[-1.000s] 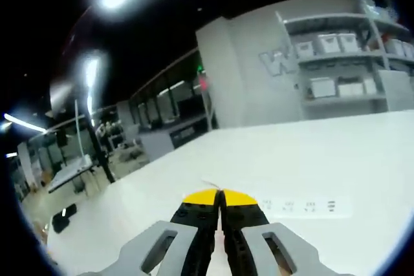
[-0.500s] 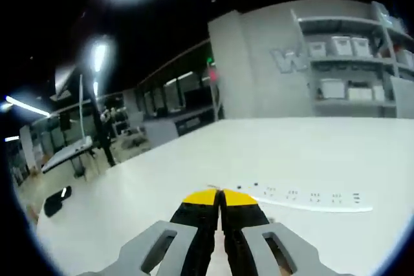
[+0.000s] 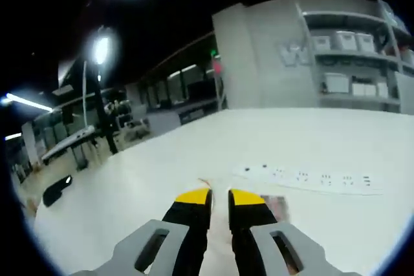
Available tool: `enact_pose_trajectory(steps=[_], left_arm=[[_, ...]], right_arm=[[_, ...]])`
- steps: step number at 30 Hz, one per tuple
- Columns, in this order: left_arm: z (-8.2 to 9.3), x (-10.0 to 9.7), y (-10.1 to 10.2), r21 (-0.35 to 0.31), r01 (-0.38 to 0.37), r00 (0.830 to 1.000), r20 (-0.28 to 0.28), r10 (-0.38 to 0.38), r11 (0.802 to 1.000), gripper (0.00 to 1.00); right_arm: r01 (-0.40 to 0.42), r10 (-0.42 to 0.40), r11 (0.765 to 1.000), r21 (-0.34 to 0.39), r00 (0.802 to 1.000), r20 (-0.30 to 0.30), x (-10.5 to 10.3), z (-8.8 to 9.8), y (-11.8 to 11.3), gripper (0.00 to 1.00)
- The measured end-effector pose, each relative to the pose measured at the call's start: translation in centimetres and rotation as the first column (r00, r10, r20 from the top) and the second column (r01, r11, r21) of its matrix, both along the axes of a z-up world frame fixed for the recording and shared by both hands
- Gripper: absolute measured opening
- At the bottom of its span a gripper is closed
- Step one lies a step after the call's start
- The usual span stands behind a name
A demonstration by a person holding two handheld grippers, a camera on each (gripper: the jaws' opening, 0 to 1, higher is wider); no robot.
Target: Open the resealable bag by pulling the two sides of the seal apart until the entire bag opening is separated and visibly accessible.
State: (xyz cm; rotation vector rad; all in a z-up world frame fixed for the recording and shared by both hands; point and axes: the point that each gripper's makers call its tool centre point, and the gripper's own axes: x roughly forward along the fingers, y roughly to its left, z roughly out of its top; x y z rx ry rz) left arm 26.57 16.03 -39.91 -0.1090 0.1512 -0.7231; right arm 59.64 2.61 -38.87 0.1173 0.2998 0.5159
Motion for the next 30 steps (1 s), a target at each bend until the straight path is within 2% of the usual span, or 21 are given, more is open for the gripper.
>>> enact_pose_trajectory(steps=[6,13,18,25,30], left_arm=[[0.0,-0.4,-0.5,0.025,0.012,1.000,0.004,-0.012,1.000,0.99],[0.6,-1.0,-1.1,0.033,0.018,1.000,0.019,-0.019,0.999,0.99],[1.0,-1.5,-1.7,0.038,0.026,0.999,0.029,-0.027,0.999,0.99],[1.6,-1.8,-1.9,0.028,0.024,0.999,0.045,-0.025,0.999,0.99],[1.6,-2.0,-2.2,0.017,0.031,0.999,0.042,-0.032,0.999,0.99]], right_arm=[[-0.015,0.014,0.999,0.048,1.000,0.014,-1.7,1.0,0.1,0.10],[-0.030,0.028,0.998,0.063,0.999,0.039,-3.8,2.2,0.2,0.11],[-0.042,0.040,0.997,0.059,0.998,0.043,-3.7,2.2,-0.3,0.11],[-0.041,0.041,0.999,0.003,0.996,0.076,-3.5,2.1,-1.6,0.12],[-0.036,0.042,0.997,-0.065,0.995,0.089,-3.8,1.5,-1.7,0.25]])
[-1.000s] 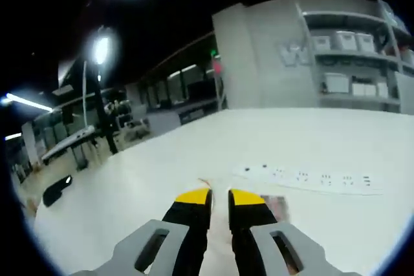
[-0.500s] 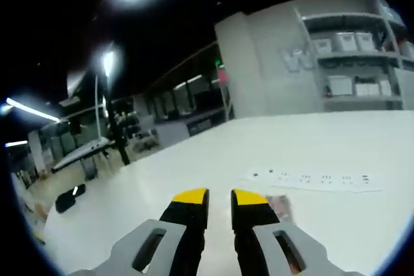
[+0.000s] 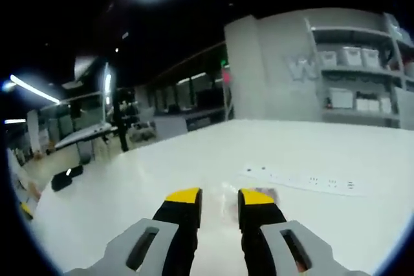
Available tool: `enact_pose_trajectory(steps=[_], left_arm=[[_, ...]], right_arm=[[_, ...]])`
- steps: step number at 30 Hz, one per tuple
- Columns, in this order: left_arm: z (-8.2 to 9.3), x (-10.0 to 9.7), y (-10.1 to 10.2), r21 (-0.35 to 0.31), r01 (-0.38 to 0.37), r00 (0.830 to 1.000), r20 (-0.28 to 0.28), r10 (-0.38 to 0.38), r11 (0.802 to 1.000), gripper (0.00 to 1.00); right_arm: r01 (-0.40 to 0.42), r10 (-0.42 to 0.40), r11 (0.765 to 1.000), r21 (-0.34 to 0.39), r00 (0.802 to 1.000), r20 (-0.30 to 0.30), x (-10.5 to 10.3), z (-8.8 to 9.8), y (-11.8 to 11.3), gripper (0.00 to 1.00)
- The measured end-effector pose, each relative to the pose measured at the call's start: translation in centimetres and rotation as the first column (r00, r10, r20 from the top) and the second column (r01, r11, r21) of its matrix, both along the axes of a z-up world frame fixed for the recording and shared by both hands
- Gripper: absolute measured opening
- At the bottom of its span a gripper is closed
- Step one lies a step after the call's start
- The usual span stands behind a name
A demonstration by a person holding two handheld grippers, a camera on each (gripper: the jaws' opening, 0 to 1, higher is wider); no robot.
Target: Open the resealable bag by pulling the two sides of the seal apart until the entire bag opening is separated and visibly accessible.
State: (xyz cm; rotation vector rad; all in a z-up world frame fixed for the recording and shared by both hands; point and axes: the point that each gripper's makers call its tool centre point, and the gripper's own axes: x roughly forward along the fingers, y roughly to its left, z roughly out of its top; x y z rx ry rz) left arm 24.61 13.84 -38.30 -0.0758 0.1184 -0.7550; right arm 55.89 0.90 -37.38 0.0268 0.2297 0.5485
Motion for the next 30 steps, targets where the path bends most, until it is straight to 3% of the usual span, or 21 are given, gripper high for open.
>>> enact_pose_trajectory(steps=[5,11,15,23,30], left_arm=[[0.1,-0.2,0.0,0.003,0.003,1.000,0.001,-0.003,1.000,0.99],[0.5,-0.2,0.2,-0.001,-0.002,1.000,0.009,0.002,1.000,0.99],[0.5,-0.3,0.1,-0.004,0.000,1.000,0.009,0.000,1.000,0.99],[0.7,-0.4,0.2,-0.003,-0.001,1.000,0.014,0.001,1.000,0.99],[0.7,-0.6,0.2,-0.003,-0.004,1.000,0.016,0.004,1.000,0.99]], right_arm=[[0.017,-0.017,1.000,-0.024,1.000,-0.002,0.3,-0.5,-0.5,0.33],[0.052,-0.052,0.999,-0.011,0.998,-0.028,1.1,-0.6,-1.2,0.55],[0.057,-0.057,0.998,-0.003,0.997,-0.047,1.4,-0.8,-1.3,0.63],[0.056,-0.055,0.998,0.010,0.994,-0.090,0.8,-1.8,-1.1,0.88],[0.056,-0.053,0.998,0.026,0.995,-0.080,-0.1,-1.2,-1.6,0.96]])
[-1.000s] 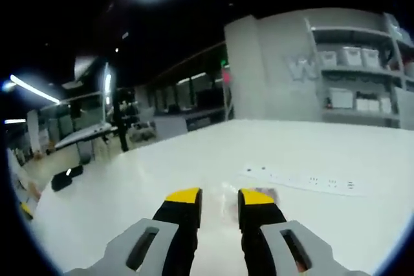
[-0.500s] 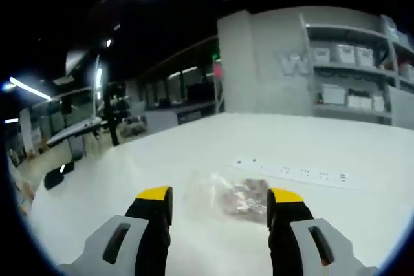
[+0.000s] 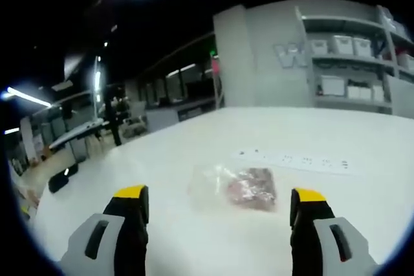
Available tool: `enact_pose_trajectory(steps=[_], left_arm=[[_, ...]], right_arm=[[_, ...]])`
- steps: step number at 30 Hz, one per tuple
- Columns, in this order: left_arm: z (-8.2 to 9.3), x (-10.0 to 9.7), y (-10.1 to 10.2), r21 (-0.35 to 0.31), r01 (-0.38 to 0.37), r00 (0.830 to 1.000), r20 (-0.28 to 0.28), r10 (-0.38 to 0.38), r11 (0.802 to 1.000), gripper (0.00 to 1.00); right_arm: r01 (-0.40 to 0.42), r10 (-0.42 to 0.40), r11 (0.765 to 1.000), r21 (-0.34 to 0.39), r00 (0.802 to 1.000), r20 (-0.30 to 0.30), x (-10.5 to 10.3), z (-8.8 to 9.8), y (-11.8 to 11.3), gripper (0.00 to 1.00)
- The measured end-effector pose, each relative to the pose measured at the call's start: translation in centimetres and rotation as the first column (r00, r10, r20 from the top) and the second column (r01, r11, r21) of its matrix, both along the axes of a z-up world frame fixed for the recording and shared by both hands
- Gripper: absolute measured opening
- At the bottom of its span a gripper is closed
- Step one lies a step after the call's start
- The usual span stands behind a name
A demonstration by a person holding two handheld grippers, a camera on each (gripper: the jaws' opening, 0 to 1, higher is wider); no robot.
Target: Open the resealable bag by pulling the two sides of the seal apart until the entire bag opening is separated and visibly accessible.
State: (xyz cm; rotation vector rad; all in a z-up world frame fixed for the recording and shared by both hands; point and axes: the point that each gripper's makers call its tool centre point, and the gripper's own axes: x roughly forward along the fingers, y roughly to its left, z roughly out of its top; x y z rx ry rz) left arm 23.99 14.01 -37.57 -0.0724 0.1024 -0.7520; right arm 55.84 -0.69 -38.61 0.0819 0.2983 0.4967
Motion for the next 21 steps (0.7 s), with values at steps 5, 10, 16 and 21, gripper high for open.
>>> enact_pose_trajectory(steps=[5,10,16,21], left_arm=[[0.1,-0.1,-0.1,0.003,0.001,1.000,0.003,-0.001,1.000,0.99],[0.2,-0.2,-0.3,0.006,0.005,1.000,0.005,-0.005,1.000,0.99],[0.2,-0.3,-0.6,0.009,0.014,1.000,0.004,-0.014,1.000,0.99],[0.3,-0.3,-0.7,0.003,0.015,1.000,0.006,-0.015,1.000,0.99]], right_arm=[[-0.007,0.007,1.000,0.023,1.000,0.003,-1.3,0.5,-0.2,0.99],[-0.021,0.020,0.999,0.042,1.000,0.014,-2.9,1.0,-0.4,0.99],[-0.036,0.034,0.997,0.065,0.999,0.029,-5.4,1.6,-1.1,0.99],[-0.053,0.050,0.995,0.086,0.998,0.037,-7.9,1.6,-1.8,0.99]])
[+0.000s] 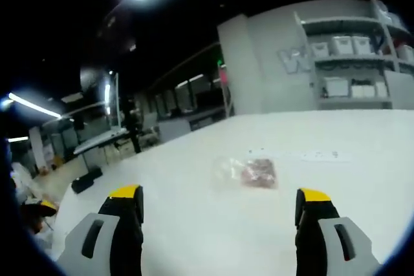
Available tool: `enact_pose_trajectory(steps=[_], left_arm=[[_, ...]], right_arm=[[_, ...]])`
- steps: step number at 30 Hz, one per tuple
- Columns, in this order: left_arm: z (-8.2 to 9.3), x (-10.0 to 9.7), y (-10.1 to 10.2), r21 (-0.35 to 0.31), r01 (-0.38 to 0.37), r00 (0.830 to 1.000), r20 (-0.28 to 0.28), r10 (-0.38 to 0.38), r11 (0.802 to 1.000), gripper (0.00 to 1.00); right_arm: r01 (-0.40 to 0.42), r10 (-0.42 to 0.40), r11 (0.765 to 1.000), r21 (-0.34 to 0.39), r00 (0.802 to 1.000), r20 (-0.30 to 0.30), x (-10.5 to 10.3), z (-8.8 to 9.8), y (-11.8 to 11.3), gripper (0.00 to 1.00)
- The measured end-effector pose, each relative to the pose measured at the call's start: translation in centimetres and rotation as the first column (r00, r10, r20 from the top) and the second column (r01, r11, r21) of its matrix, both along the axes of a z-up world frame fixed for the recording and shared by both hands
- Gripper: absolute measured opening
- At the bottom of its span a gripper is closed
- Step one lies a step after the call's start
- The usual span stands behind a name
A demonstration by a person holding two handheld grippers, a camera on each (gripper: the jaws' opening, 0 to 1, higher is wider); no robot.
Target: Open the resealable bag by pulling the two sides of the seal apart until the entire bag opening is separated and visibly accessible.
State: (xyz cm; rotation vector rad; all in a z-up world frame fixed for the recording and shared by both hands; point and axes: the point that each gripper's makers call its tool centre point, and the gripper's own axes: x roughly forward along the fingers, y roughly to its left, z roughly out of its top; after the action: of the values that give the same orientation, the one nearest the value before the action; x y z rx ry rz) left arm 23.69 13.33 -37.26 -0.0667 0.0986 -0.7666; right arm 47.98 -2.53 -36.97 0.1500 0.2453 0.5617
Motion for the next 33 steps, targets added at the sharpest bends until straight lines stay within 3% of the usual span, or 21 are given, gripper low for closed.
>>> enact_pose_trajectory(steps=[10,22,33], left_arm=[[-0.2,-0.1,-0.5,-0.010,0.013,1.000,-0.010,-0.013,1.000,0.99],[-0.4,-0.4,-0.3,-0.013,0.006,1.000,-0.011,-0.006,1.000,0.99],[-0.8,-0.3,-0.7,-0.017,0.014,1.000,-0.021,-0.015,1.000,0.99]], right_arm=[[0.005,-0.004,0.998,0.063,1.000,-0.013,-4.2,-0.6,-1.9,0.99],[0.017,-0.019,0.991,0.132,1.000,0.015,-10.1,0.0,-4.0,0.99],[0.024,-0.034,0.989,0.149,0.997,0.065,-14.5,0.6,-4.2,0.99]])
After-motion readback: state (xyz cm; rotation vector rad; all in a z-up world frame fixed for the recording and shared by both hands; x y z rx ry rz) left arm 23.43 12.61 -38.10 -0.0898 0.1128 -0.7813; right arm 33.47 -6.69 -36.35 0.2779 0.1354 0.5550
